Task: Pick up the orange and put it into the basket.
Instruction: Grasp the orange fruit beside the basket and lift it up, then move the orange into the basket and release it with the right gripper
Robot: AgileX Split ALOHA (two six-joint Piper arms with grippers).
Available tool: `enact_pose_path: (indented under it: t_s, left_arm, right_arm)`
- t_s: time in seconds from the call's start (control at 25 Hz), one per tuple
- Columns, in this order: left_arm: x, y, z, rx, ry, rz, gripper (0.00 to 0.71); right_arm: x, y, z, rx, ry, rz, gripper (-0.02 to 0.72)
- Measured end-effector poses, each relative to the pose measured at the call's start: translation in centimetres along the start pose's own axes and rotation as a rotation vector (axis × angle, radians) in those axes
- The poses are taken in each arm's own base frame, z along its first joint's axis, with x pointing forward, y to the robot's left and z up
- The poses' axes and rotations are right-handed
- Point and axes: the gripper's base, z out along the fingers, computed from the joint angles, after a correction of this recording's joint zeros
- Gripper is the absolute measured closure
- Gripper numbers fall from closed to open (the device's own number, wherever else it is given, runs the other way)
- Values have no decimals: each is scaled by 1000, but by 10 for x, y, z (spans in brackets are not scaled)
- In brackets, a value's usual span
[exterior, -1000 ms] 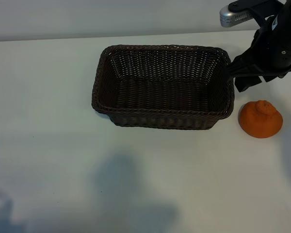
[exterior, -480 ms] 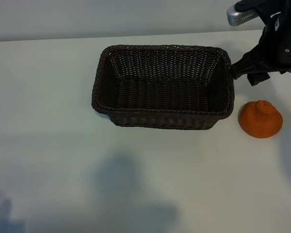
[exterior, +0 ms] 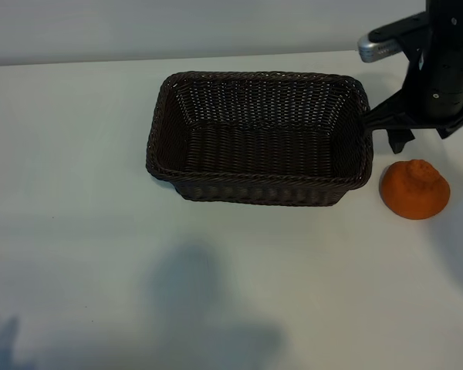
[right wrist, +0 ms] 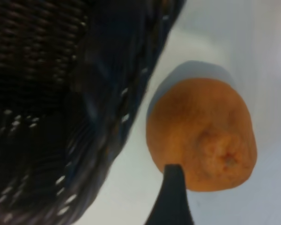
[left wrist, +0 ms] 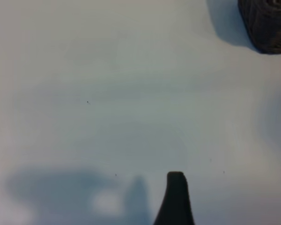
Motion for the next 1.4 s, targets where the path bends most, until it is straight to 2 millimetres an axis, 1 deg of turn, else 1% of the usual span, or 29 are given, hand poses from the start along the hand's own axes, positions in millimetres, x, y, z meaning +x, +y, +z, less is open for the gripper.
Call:
enact_pose_path:
  t_s: [0.12,0.24,0.36,0.48,0.6,0.76,0.92,0.96,1.0,1.04,1.12,1.16,1.2,1.24,1.28,1.4]
  left_arm:
    - [-1,0,0,0,-8,0,116]
    - [-1,0,0,0,-11,1,116]
    - [-1,0,0,0,-12,1,116]
    - [-1,0,0,0,-13,1,116]
    - [-1,0,0,0,-13,1,116]
    - [-1,0,3,-1,-26,0,116]
    - [0,0,5,0,-16,-1,116]
    - [0,0,5,0,-16,-1,116]
    - [0,0,5,0,-16,-1,116]
    - [0,0,5,0,-16,-1,116]
    - [0,0,5,0,-16,-1,116]
    - [0,0,5,0,-16,-1,116]
    - [0,0,5,0,-16,-1,116]
    - [0,0,5,0,-16,-1,116]
    - [0,0,5,0,-16,-1,116]
    - [0,0,5,0,-15,-1,116]
  right_arm:
    - [-3,-15,14,-5,26,63,120]
    - [-6,-29,23,-25,27,115,120]
    - [-6,-37,30,-39,41,140,120]
    - [-6,-38,39,-59,68,131,120]
    - [1,-33,53,-96,98,128,120]
    - [10,-31,72,-96,117,119,120]
    - [13,-31,82,-89,129,110,129]
    - [13,-31,84,-88,134,108,146]
    - [14,-31,85,-87,138,106,182]
    - [14,-30,87,-86,146,101,240]
    - [15,-30,89,-86,157,90,403]
    - [15,-30,89,-85,159,81,507]
    - [15,-31,89,-84,161,77,574]
    - [16,-31,88,-83,165,73,603]
    - [16,-31,86,-81,167,70,614]
    - [16,-33,71,-80,145,66,615]
